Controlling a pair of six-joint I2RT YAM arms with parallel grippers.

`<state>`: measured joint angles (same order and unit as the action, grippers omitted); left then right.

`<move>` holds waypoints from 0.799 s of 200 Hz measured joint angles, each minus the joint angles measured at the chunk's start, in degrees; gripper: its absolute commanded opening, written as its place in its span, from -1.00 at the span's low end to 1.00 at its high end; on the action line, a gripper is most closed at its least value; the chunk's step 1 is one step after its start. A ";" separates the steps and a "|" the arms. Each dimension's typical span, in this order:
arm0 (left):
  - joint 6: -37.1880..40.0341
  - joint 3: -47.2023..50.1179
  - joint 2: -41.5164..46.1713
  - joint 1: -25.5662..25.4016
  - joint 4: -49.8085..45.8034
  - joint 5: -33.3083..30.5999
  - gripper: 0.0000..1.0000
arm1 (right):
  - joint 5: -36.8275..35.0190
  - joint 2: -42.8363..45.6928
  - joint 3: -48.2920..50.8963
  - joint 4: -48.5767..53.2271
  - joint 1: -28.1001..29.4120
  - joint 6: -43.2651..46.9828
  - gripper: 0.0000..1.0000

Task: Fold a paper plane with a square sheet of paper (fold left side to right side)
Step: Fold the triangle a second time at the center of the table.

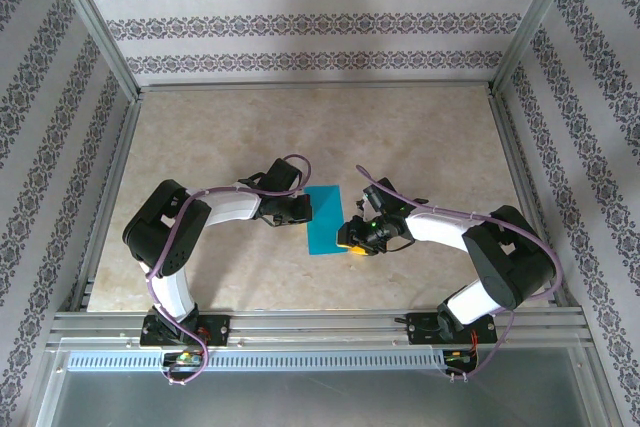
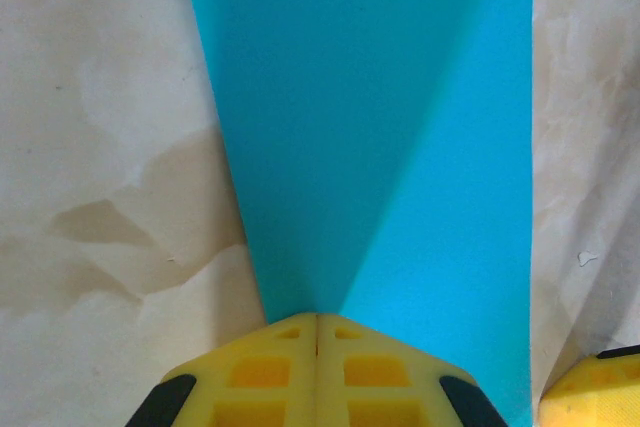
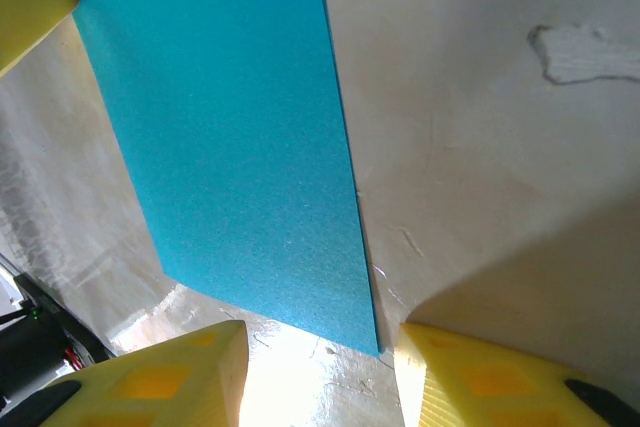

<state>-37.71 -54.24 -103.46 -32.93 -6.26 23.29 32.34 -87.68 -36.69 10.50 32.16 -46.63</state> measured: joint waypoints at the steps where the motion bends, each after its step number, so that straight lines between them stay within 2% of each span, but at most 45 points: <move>1: 0.00 0.00 0.00 0.00 0.00 0.00 -0.94 | 0.00 0.00 0.00 0.00 0.00 0.02 -0.13; 96: 0.00 0.13 0.00 0.00 0.31 0.02 -0.95 | -0.74 0.09 0.00 -0.85 1.05 -0.15 -0.13; 160: 0.00 0.37 0.00 0.00 0.87 0.15 -0.95 | 0.52 -0.02 0.02 -5.38 3.21 -0.42 -0.12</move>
<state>-37.71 -53.87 -103.46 -32.93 -5.39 23.44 32.86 -87.70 -36.67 5.13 35.38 -47.05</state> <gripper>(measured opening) 0.052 0.435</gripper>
